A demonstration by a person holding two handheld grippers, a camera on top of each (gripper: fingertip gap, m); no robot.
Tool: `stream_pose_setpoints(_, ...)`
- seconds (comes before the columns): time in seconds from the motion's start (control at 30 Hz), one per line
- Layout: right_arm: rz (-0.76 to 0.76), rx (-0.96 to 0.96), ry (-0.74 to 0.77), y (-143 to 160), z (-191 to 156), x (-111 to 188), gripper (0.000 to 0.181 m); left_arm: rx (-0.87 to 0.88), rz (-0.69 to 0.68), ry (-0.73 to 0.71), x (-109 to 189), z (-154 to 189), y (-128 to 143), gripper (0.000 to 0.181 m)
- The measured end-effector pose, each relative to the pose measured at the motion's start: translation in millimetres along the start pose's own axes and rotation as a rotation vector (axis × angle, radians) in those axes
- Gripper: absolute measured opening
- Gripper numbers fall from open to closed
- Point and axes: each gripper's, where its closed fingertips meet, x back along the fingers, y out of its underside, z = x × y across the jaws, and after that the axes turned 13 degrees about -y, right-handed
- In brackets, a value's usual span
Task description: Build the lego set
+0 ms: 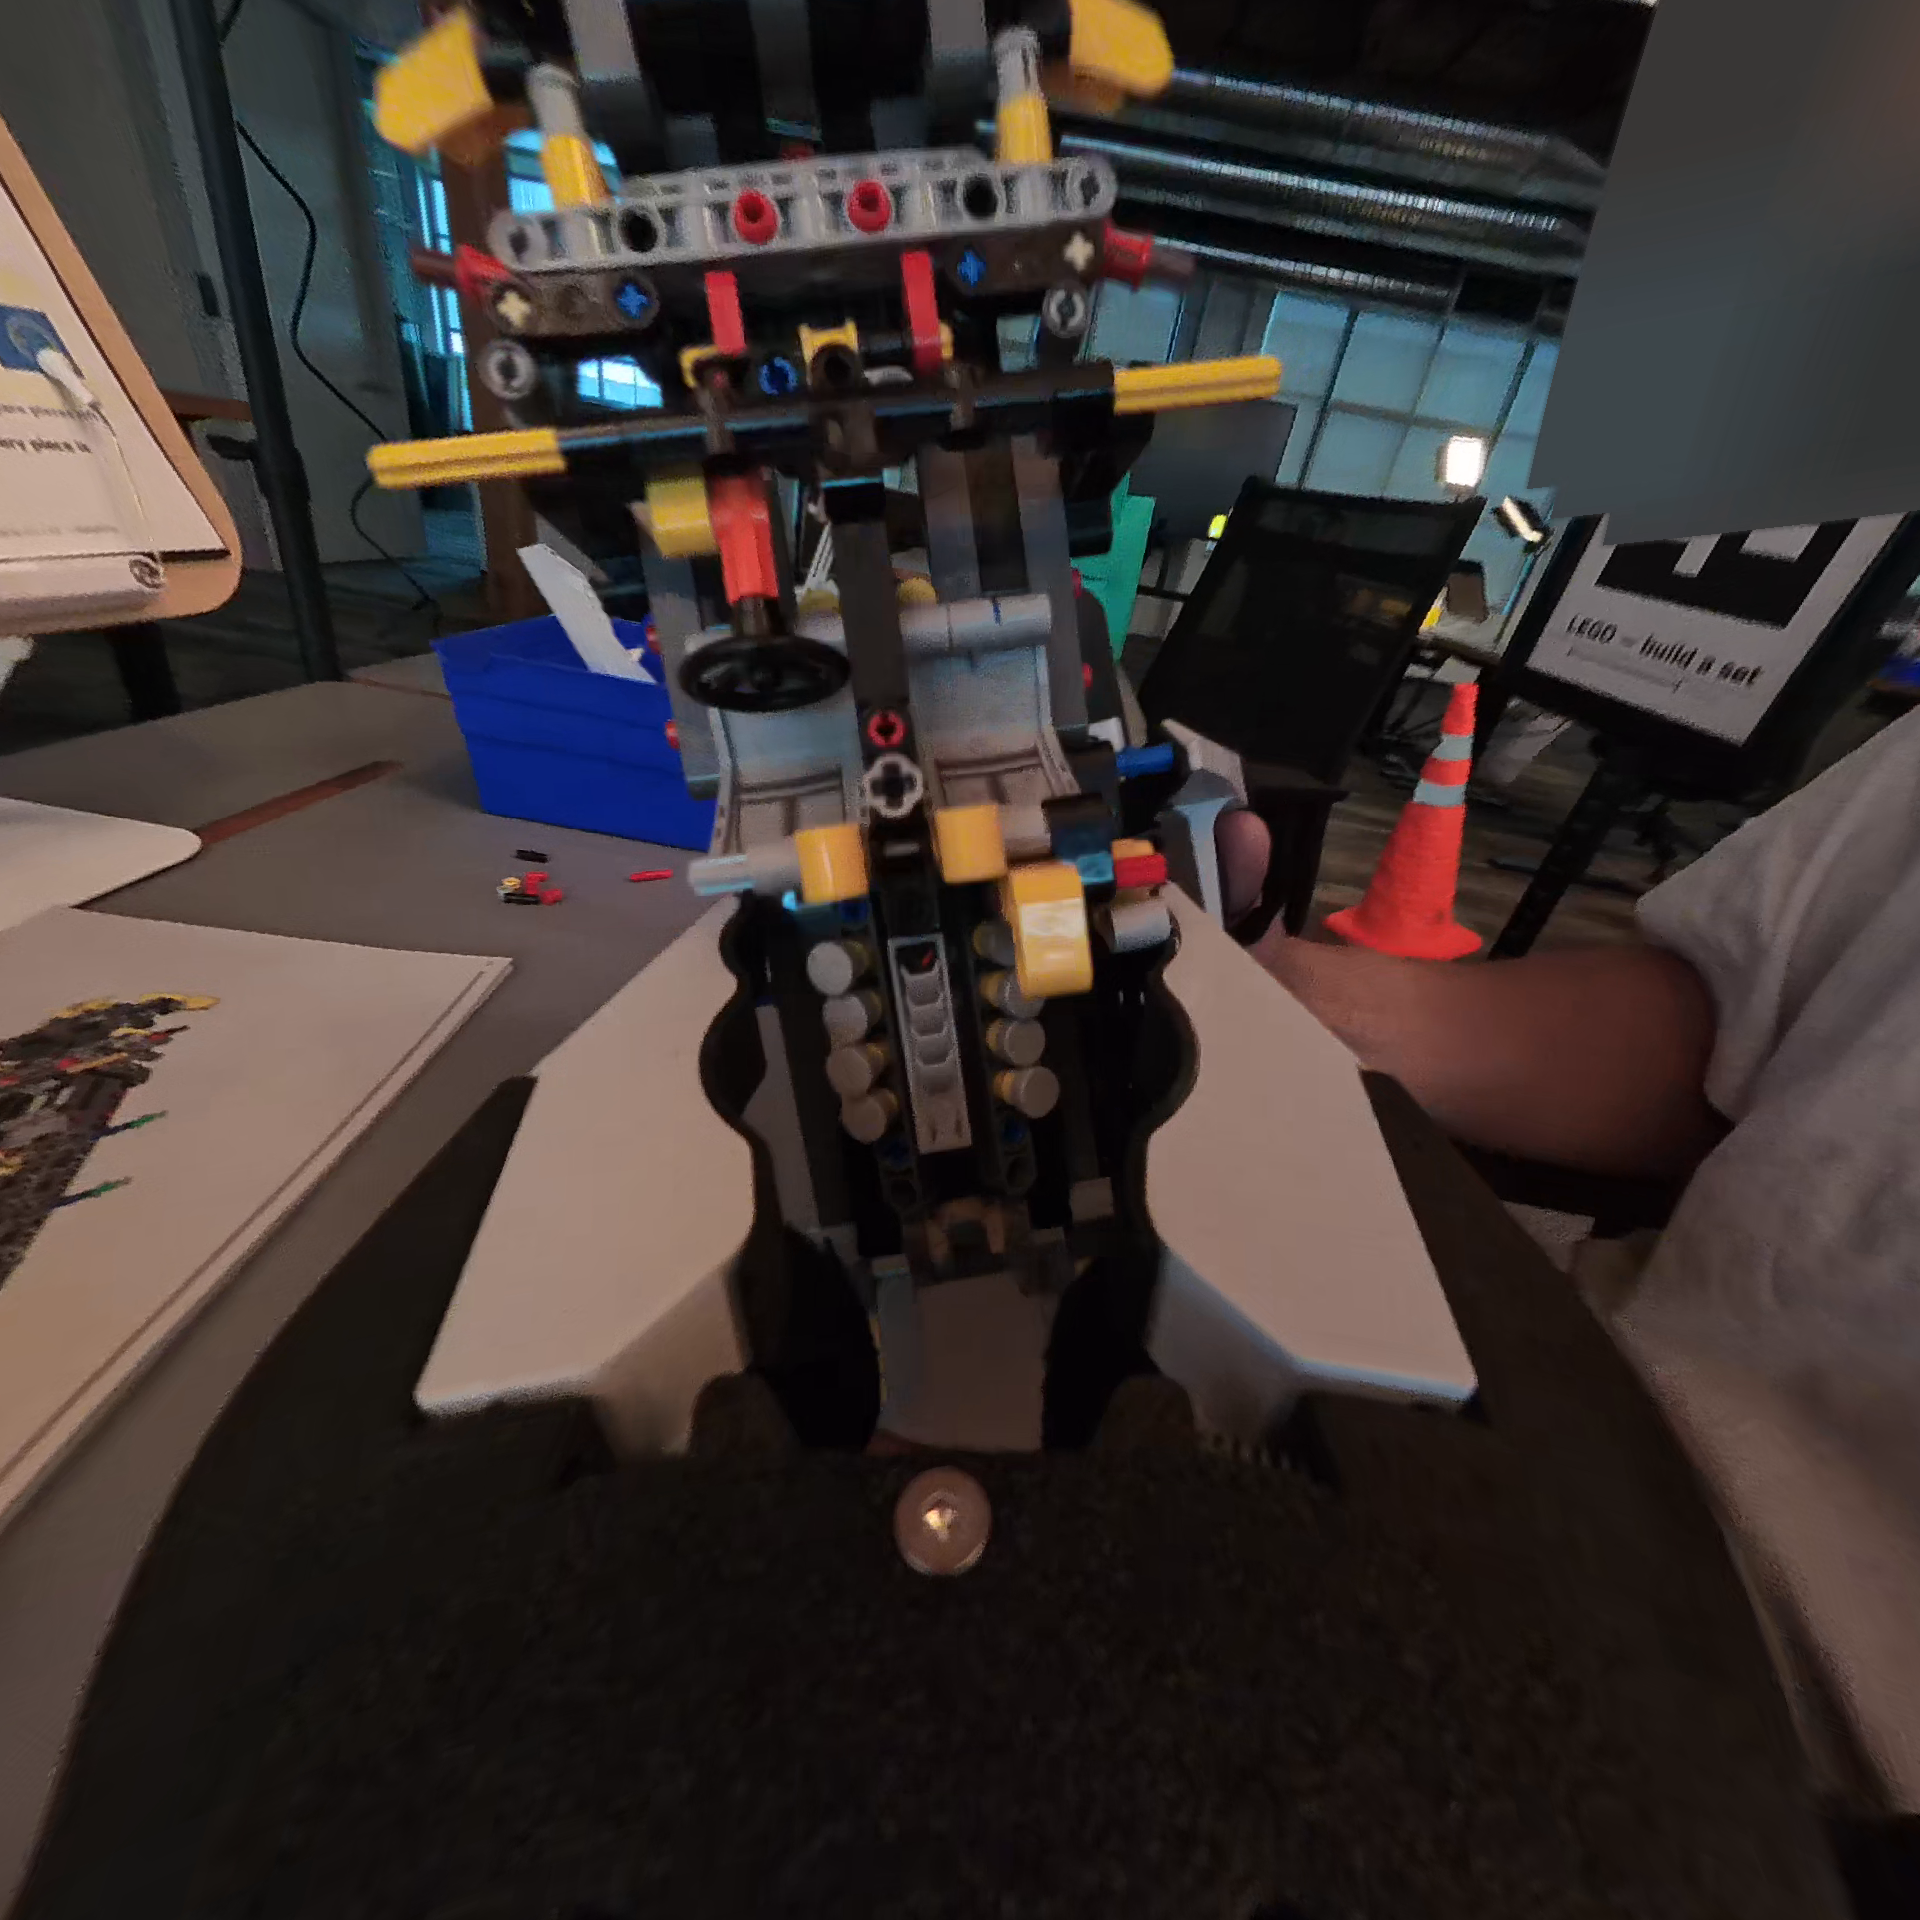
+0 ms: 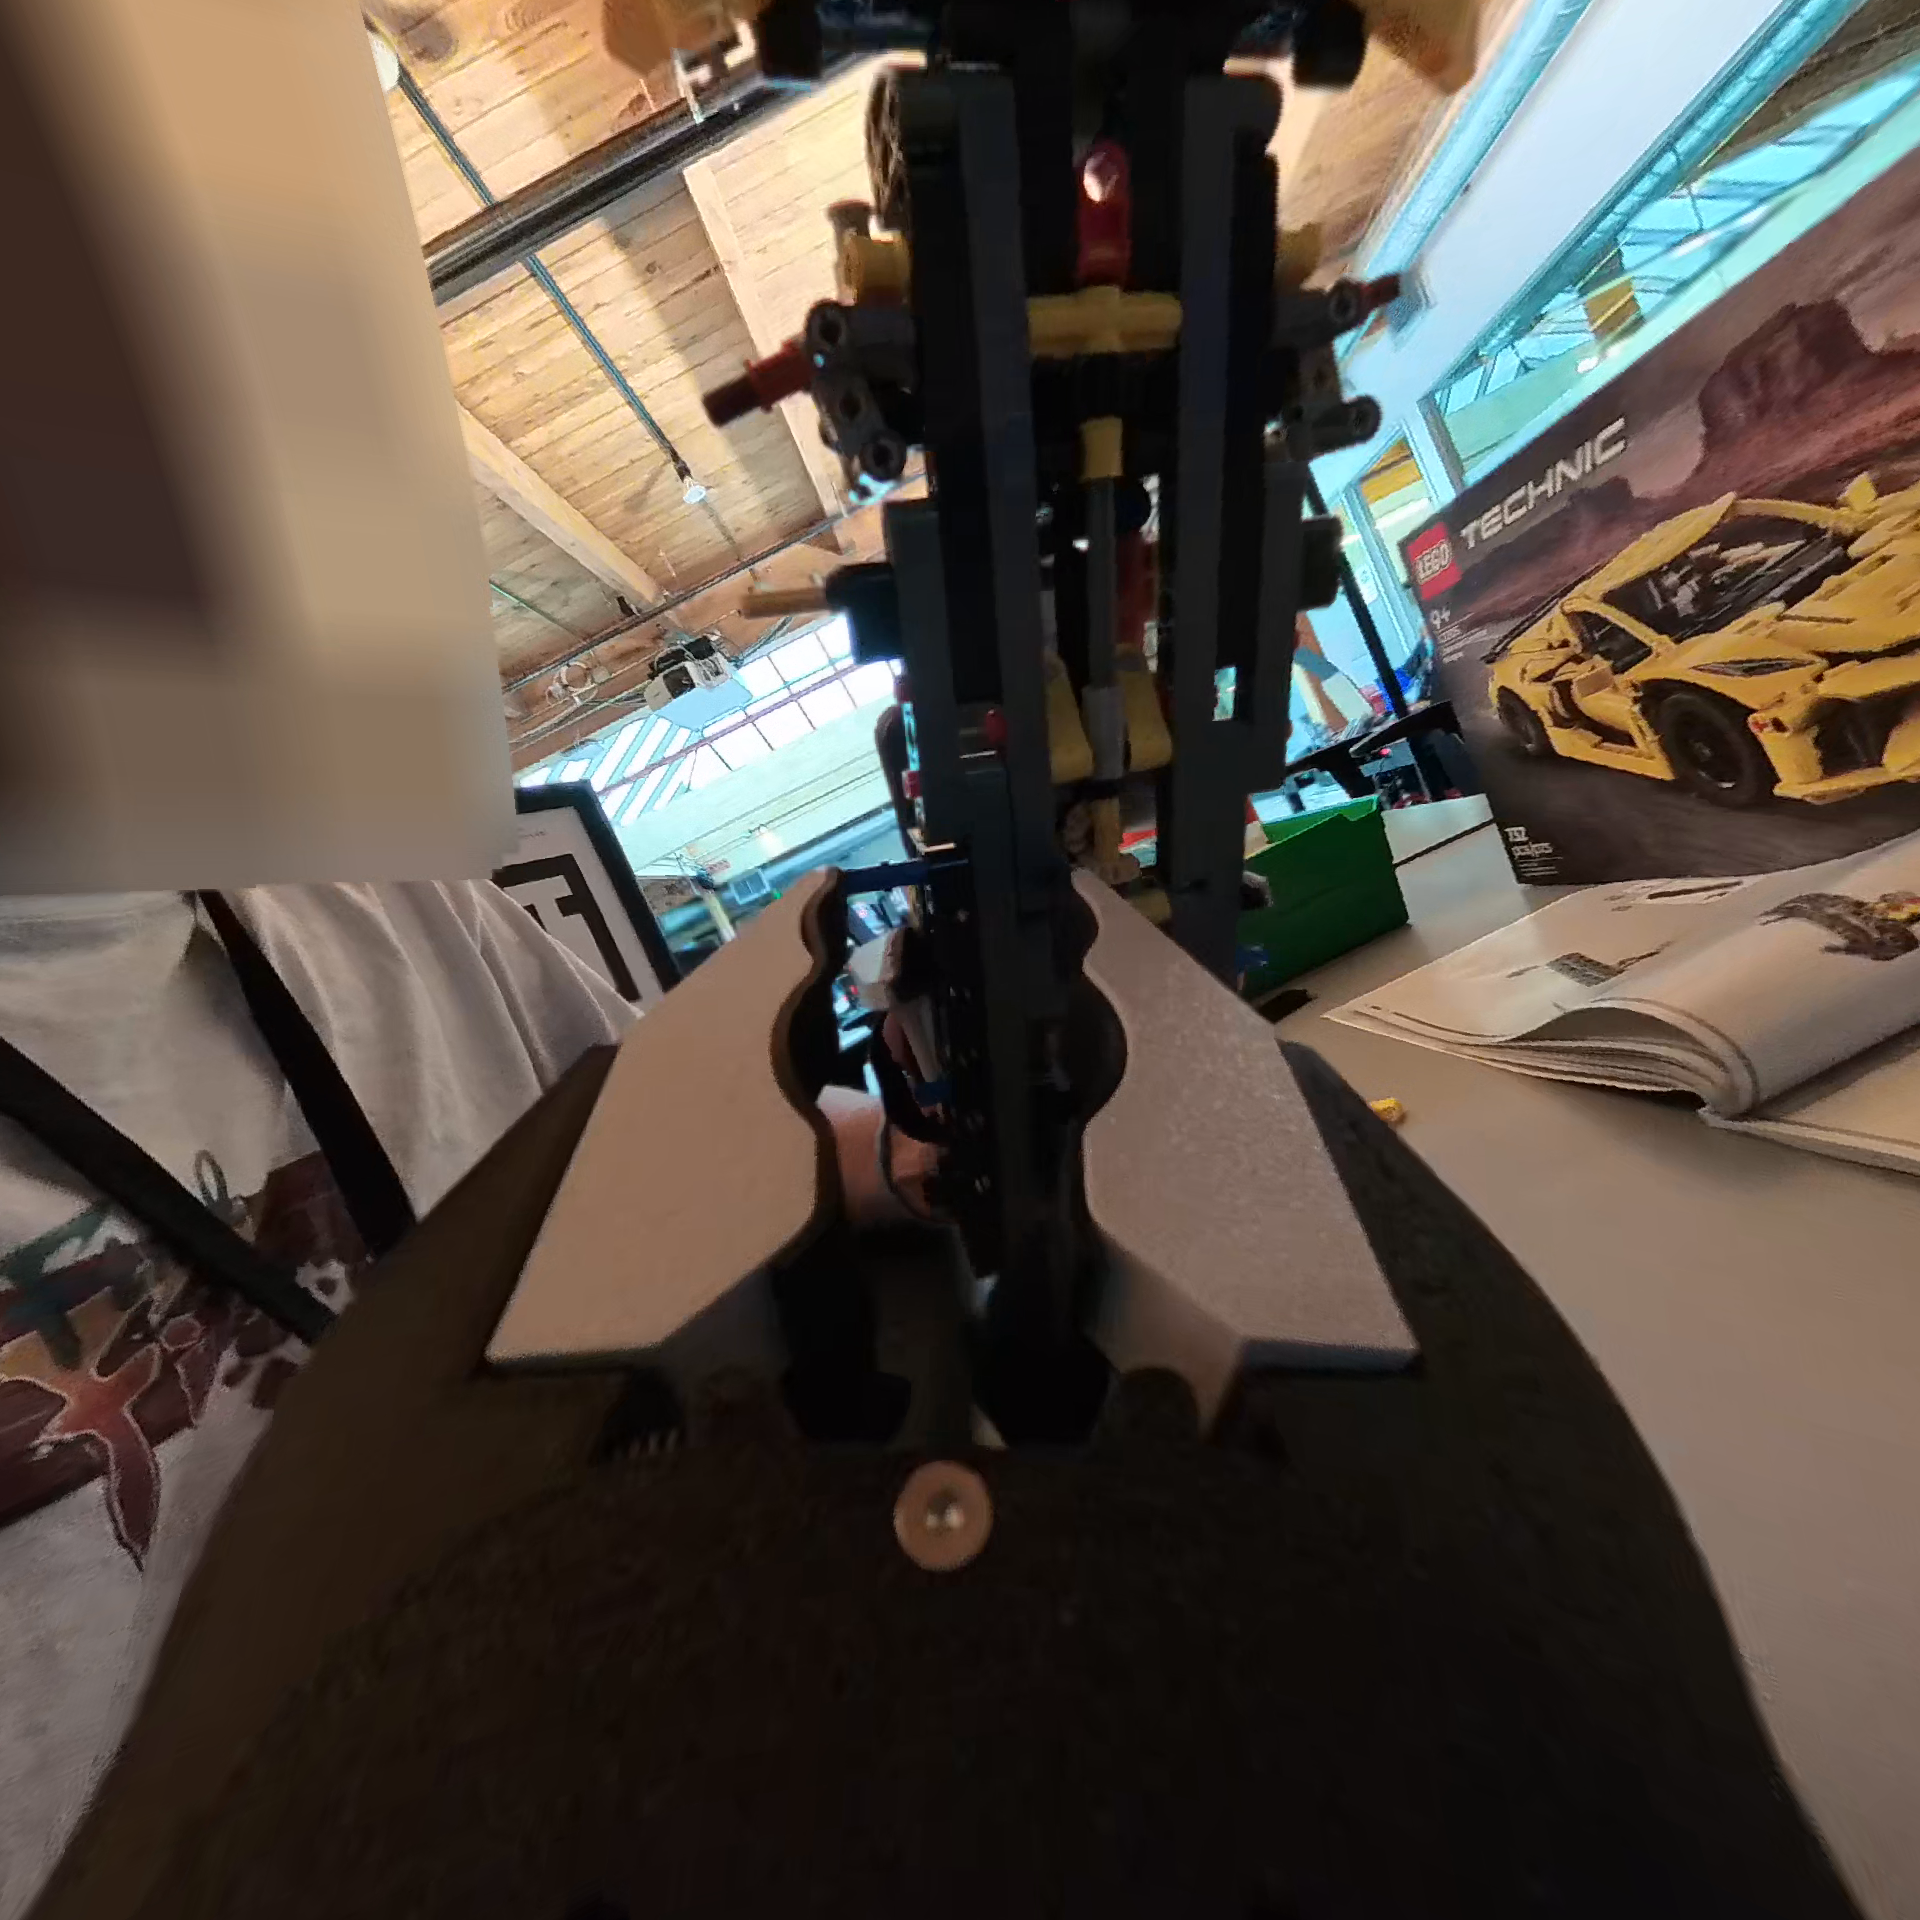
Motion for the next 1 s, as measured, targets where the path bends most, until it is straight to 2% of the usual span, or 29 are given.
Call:
stream_pose_setpoints(0.37, -0.092, 0.062, 0.045, 5.7, 8.0, -0.1, 0.038, -0.074, -0.058, -0.066, -1.8, -3.2, 9.1, 0.075)
stream_pose_setpoints(0.4, -0.089, 0.083, 0.079, 3.1, 8.3, 3.4, 0.015, -0.091, -0.055, -0.142, -2.2, -15.8, 8.2, 0.073)
stream_pose_setpoints(0.43, -0.219, 0.074, 0.101, 20.8, 14.7, 1.6, 0.0, -0.106, -0.087, -0.132, -2.6, -17.3, 11.9, 0.074)
stream_pose_setpoints(0.5, -0.183, 0.101, 0.056, 20.1, 4.5, -6.7, 0.0, -0.079, -0.024, -0.063, -0.1, -10.3, 4.1, 0.074)
stream_pose_setpoints(0.53, -0.21, 0.11, 0.088, 20.1, 10.0, -3.1, 0.0, -0.095, -0.028, -0.089, -2.2, -15.7, 8.8, 0.073)
stream_pose_setpoints(0.6, -0.199, 0.029, 0.125, 23.6, 21.8, 0.4, 0.0, 0.015, -0.104, -0.072, -6.8, -23.8, 26.3, 0.073)
stream_pose_setpoints(0.63, -0.207, 0.051, 0.125, 22.4, 19.2, -1.6, 0.0, 0.035, -0.12, -0.083, -7.5, -27.0, 30.5, 0.073)
stream_pose_setpoints(0.93, -0.249, 0.106, 0.244, 26.0, 31.9, 18.1, 0.001, 0.119, -0.159, -0.107, -7.9, -42.3, 33.2, 0.072)
stream_pose_setpoints(1.0, -0.258, 0.104, 0.272, 29.3, 36.9, 21.8, 0.007, 0.104, -0.184, -0.126, -6.5, -48.5, 37.1, 0.072)
